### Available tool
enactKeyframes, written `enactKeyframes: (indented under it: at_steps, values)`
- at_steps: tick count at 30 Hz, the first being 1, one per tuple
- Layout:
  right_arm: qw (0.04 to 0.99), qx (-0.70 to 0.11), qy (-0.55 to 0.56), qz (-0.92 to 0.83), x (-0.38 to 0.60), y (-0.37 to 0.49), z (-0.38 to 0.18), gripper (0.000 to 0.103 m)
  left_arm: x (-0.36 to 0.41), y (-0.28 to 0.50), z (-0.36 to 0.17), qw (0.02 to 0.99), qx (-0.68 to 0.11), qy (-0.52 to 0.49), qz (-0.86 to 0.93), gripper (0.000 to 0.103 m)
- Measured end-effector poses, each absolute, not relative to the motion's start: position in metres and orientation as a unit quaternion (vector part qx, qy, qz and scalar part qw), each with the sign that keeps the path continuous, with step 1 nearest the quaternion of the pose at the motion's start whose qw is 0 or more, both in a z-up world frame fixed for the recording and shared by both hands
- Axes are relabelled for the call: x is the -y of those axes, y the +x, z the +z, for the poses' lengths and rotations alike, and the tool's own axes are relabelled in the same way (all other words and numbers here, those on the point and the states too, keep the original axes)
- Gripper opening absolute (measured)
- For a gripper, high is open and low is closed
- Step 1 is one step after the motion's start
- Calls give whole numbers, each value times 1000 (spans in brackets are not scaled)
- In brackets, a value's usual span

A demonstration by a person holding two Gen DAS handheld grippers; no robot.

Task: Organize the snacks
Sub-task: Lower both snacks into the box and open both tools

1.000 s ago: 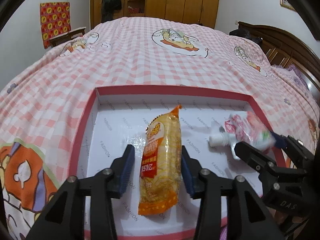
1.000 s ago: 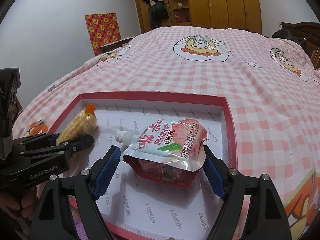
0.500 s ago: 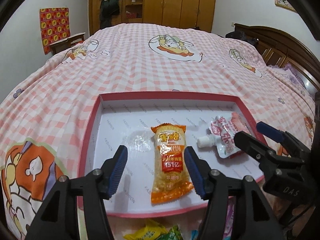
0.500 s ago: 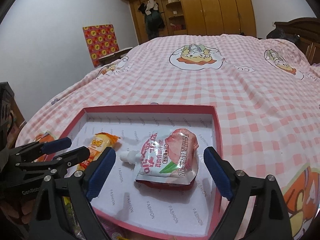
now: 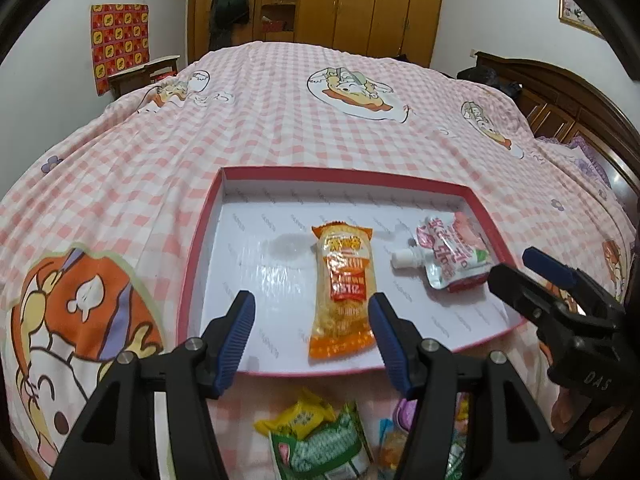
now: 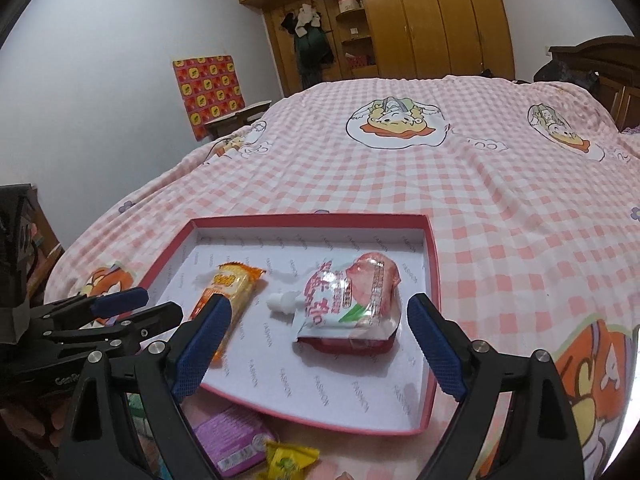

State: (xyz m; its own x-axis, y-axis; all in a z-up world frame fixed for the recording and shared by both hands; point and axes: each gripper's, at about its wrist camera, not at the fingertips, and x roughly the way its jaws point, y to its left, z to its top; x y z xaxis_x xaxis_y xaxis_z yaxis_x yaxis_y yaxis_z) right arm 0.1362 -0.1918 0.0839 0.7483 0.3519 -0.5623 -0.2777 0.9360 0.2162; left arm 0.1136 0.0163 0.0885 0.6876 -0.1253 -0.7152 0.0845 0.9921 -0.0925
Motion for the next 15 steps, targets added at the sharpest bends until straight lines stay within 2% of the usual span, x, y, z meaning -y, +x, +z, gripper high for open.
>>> enactKeyframes:
  at_steps: [15]
  values:
    - [924,-333,58,177,196,93,79,92,-19,72,90,910,-407,-40,-69,62]
